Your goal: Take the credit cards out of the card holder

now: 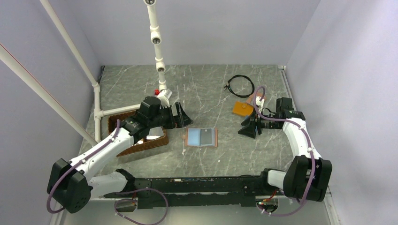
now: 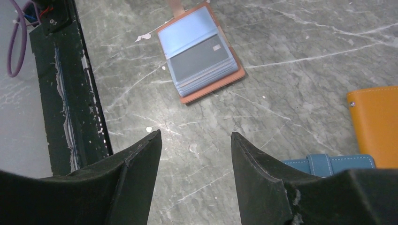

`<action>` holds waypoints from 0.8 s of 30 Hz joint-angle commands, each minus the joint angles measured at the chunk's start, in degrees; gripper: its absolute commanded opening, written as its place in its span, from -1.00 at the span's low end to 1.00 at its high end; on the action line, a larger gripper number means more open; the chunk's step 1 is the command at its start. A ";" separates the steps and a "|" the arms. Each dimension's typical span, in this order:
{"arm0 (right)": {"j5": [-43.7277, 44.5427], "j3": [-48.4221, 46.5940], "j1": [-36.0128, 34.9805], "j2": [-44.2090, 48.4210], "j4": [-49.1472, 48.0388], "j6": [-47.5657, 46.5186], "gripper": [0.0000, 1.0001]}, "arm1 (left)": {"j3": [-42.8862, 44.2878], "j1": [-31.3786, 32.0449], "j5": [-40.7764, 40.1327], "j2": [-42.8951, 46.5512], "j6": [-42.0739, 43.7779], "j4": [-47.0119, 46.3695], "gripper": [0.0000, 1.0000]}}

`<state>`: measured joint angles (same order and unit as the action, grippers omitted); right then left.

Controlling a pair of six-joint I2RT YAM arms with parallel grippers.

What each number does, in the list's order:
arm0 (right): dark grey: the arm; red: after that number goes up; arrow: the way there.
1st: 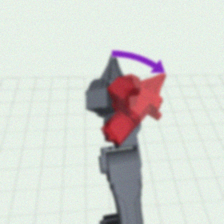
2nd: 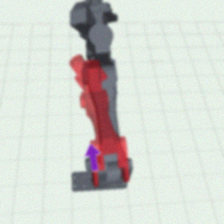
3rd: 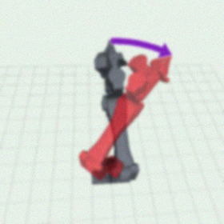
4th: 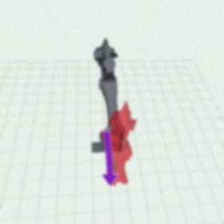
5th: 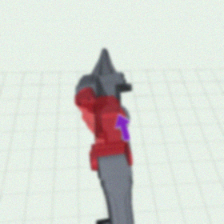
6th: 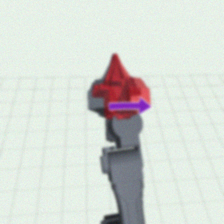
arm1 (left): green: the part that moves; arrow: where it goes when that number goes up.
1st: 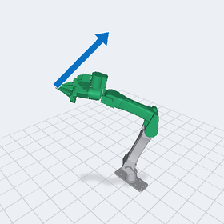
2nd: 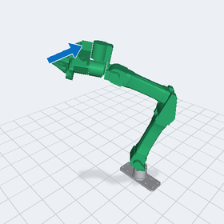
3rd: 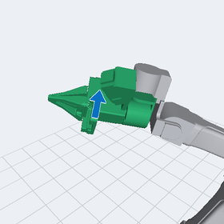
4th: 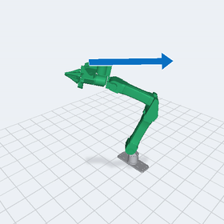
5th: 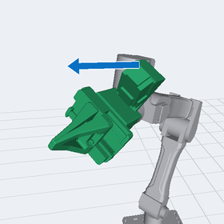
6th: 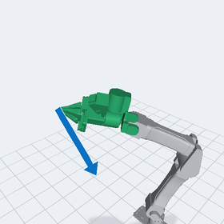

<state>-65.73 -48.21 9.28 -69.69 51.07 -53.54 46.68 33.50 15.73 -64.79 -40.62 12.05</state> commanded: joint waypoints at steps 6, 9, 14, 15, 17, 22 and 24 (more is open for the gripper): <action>-1.10 0.57 0.26 3.20 -3.03 0.16 0.18 | 0.01 -0.37 6.38 1.21 -4.19 -4.04 0.99; -1.17 0.97 0.25 3.42 -3.91 0.72 0.18 | -0.83 -0.36 8.96 1.08 -6.15 -6.42 0.99; -1.33 1.67 0.23 3.62 -4.93 1.47 0.18 | -2.69 -0.36 11.26 0.87 -8.25 -9.43 0.99; -1.51 1.71 0.22 3.51 -4.85 1.38 0.18 | -2.92 -0.31 11.32 0.96 -8.51 -10.04 0.99; -1.64 1.53 0.21 3.21 -4.84 1.21 0.18 | -3.16 -0.27 11.30 1.07 -8.67 -11.06 0.99; -1.81 1.75 0.21 2.74 -5.70 1.20 0.19 | -2.62 -0.27 11.06 0.19 -8.60 -11.61 0.99; -1.76 2.26 0.21 2.75 -6.48 1.33 0.18 | -2.33 -0.21 11.23 -0.42 -8.68 -11.61 0.99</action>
<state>-65.60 -46.39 9.32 -67.37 47.62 -51.42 43.35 33.23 25.67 -64.66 -48.84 3.64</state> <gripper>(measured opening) 0.589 0.994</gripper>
